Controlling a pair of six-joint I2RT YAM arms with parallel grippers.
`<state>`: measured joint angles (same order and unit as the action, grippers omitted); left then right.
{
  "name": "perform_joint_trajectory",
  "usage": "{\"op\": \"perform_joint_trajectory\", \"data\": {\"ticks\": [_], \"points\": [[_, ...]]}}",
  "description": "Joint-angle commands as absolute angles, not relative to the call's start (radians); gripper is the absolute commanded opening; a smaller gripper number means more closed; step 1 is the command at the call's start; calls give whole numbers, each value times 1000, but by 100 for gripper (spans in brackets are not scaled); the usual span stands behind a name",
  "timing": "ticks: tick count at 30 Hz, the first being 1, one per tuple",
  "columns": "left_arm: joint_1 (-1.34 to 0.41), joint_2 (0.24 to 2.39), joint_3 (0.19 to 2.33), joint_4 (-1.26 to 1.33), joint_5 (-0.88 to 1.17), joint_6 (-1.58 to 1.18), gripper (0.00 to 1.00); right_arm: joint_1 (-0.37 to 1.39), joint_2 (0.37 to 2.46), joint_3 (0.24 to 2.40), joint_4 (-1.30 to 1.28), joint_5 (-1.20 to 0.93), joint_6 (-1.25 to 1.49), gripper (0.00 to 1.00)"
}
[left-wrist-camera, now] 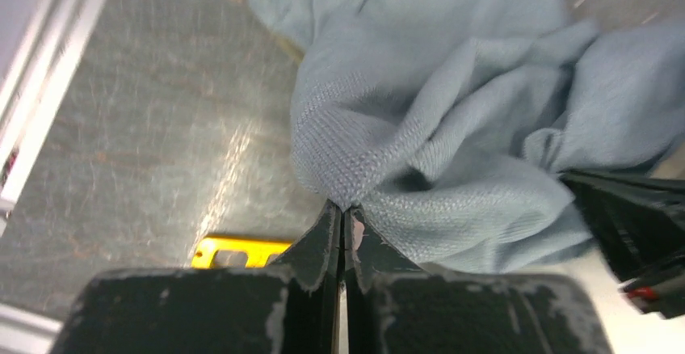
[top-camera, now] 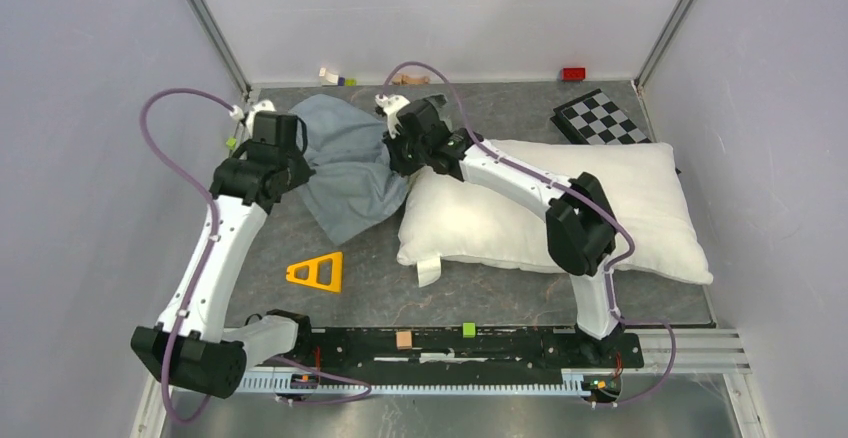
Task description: Put the pillow into the pillowcase
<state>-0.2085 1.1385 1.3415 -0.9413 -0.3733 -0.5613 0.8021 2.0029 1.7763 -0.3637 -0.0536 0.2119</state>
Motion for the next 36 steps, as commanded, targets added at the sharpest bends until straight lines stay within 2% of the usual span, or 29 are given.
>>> {"op": "perform_joint_trajectory", "data": {"ticks": [1,4,6,7,8,9,12,14,16,18,19,22,25,26,27,29,30,31,36], "points": [[-204,1167,1181,-907,-337,-577,2,796,1953,1720,-359,-46,189,28],[-204,1179,1099,-868,-295,-594,2,797,1841,1670,-379,13,173,63],[-204,1194,1069,-843,-276,-597,4,802,1785,1673,-437,70,157,79],[-205,1201,1062,-833,-276,-597,7,808,1757,1669,-461,117,147,86],[-204,1210,1059,-826,-279,-595,11,816,1721,1656,-482,164,136,97],[-204,1216,1061,-824,-283,-594,16,822,1684,1634,-497,200,129,98],[-204,1224,1069,-814,-280,-590,20,833,1579,1520,-519,315,105,98],[-204,1227,1072,-808,-274,-586,27,841,1516,1429,-509,358,76,98],[-204,1227,1073,-797,-262,-579,49,846,1481,1333,-457,341,22,98],[-205,1222,1068,-781,-253,-576,80,863,1505,1304,-453,340,-28,98],[-205,1218,1070,-776,-249,-573,88,879,1531,1295,-446,345,-51,98],[-205,1210,1104,-758,-204,-564,97,895,1617,1255,-408,343,-63,98],[-218,1221,1164,-727,-108,-567,100,896,1695,1199,-372,349,-26,98],[-235,1233,1186,-711,-80,-569,100,896,1705,1182,-364,356,-11,94],[-264,1249,1217,-707,-72,-575,100,896,1706,1172,-364,361,-2,82],[-327,1295,1261,-671,-40,-582,100,896,1675,1161,-359,390,53,28],[-344,1328,1286,-654,-10,-592,100,894,1648,1162,-360,397,65,8],[-353,1366,1303,-632,42,-602,100,893,1625,1167,-362,407,77,0],[-366,1540,1356,-503,123,-642,100,891,1493,1223,-405,461,134,0]]}}
